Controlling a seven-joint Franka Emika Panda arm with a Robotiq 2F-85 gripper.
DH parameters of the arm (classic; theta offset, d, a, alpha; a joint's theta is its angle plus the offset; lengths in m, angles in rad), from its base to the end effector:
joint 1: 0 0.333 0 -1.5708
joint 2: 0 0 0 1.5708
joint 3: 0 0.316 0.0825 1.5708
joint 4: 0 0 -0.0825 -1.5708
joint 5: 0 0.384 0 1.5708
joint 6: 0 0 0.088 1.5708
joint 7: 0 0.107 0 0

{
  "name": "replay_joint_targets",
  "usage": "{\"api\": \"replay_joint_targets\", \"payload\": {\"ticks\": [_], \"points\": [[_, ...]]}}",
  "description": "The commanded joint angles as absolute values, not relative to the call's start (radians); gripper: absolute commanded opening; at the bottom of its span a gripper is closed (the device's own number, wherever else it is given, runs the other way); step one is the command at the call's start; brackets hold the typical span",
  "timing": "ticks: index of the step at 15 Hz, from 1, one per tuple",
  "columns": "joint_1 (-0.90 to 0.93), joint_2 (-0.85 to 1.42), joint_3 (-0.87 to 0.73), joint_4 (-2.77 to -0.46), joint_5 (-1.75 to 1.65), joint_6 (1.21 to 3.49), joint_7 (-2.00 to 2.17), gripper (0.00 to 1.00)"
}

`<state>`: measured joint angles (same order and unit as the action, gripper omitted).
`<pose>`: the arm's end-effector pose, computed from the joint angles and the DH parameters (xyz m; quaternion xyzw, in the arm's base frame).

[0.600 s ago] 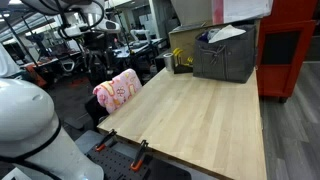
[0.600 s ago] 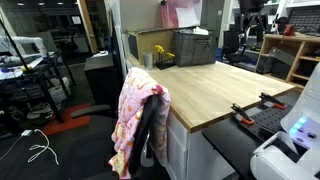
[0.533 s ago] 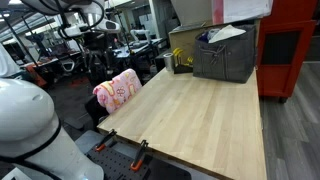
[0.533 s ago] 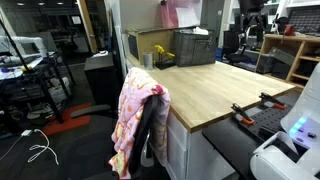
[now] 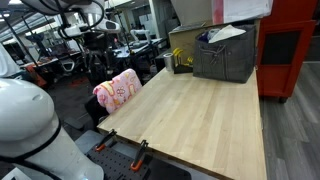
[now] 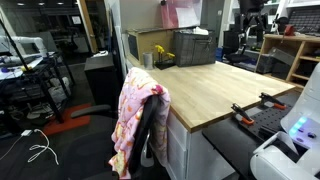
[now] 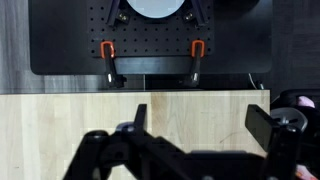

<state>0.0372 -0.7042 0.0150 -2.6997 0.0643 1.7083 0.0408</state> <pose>0.2957 0.0213 0.4167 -0.9894 0.0057 0.1440 0.0197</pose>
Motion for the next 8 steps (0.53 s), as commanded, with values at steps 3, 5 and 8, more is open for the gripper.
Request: {"api": "replay_joint_targets", "payload": {"ticks": [3, 5, 8], "points": [[0.031, -0.704, 0.020, -2.698, 0.067, 1.705, 0.037, 1.00], [0.031, -0.704, 0.020, -2.698, 0.067, 1.705, 0.037, 1.00], [0.029, -0.704, 0.021, -2.702, 0.060, 1.715, 0.037, 1.00]]}}
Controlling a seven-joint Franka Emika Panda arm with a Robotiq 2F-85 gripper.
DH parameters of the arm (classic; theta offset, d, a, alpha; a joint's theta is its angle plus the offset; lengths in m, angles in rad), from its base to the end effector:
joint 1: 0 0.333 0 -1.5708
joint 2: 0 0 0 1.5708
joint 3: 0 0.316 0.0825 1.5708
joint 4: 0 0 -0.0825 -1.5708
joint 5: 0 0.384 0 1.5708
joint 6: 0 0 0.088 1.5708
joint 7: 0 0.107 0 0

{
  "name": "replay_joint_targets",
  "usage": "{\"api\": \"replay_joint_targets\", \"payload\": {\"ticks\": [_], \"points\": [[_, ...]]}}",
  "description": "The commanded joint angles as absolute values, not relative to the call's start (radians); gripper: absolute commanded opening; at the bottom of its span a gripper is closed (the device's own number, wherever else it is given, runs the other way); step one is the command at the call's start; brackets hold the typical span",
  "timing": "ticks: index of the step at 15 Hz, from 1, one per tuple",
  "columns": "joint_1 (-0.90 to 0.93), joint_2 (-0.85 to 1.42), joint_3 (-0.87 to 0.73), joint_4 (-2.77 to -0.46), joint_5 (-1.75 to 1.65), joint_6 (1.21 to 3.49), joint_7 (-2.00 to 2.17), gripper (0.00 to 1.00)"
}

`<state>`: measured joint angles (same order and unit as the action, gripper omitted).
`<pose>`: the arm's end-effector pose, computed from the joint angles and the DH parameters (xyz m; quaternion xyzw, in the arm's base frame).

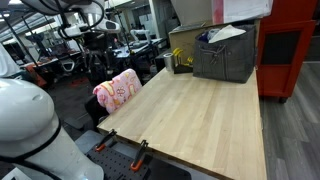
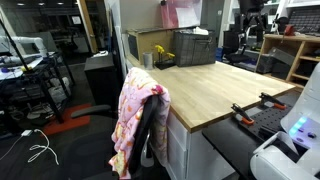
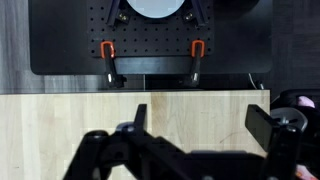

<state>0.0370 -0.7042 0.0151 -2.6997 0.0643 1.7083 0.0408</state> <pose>0.2957 0.0212 0.4167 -0.9894 0.0058 0.1440 0.0196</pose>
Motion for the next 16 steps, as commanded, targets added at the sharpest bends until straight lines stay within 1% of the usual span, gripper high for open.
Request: {"api": "replay_joint_targets", "payload": {"ticks": [1, 4, 9, 16], "points": [[0.021, -0.702, 0.026, -2.708, 0.056, 1.739, 0.052, 1.00], [0.013, -0.682, 0.036, -2.724, 0.078, 1.850, 0.103, 1.00], [0.030, -0.591, 0.082, -2.743, 0.178, 2.123, 0.262, 1.00], [0.084, -0.435, 0.131, -2.724, 0.365, 2.361, 0.360, 1.00]]}}
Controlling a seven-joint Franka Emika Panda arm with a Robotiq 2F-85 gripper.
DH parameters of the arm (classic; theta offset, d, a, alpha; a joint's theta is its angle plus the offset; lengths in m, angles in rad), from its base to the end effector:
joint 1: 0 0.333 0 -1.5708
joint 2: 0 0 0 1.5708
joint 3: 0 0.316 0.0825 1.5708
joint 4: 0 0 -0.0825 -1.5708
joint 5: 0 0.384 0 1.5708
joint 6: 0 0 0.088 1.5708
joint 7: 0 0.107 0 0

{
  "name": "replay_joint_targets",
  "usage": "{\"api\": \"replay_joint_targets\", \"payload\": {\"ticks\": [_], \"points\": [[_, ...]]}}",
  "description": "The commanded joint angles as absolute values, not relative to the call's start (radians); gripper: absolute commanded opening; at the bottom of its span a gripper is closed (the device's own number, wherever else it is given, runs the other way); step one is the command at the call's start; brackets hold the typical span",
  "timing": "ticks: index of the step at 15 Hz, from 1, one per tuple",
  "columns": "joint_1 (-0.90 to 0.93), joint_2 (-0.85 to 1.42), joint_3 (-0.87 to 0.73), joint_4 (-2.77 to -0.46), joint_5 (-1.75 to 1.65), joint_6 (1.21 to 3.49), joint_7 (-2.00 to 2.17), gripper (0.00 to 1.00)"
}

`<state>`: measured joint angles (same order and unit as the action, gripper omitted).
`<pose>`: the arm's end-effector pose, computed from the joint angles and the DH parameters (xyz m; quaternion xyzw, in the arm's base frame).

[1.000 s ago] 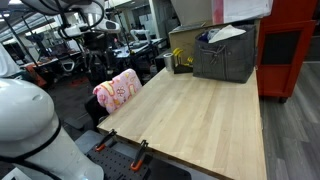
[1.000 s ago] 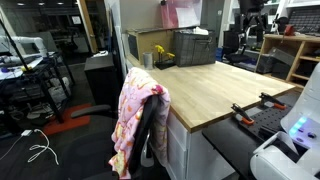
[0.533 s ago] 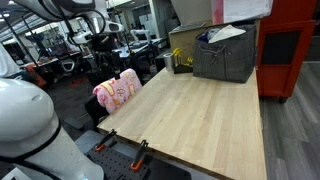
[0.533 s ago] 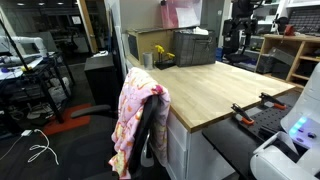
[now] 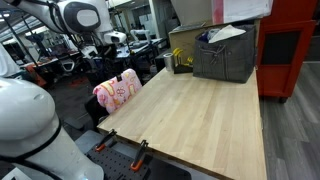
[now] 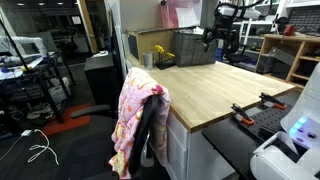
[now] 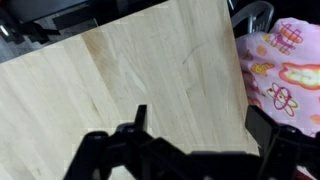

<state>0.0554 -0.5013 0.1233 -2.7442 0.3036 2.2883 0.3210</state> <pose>0.3595 0.0686 0.3715 -0.9806 0.1739 -0.0022 0.0899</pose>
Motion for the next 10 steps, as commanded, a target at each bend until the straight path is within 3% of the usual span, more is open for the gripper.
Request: {"api": "replay_joint_targets", "payload": {"ticks": [1, 10], "points": [[0.096, -0.415, 0.132, -2.719, 0.386, 2.386, 0.356, 1.00], [0.158, -0.248, 0.157, -2.607, 0.444, 2.531, 0.345, 1.00]]}}
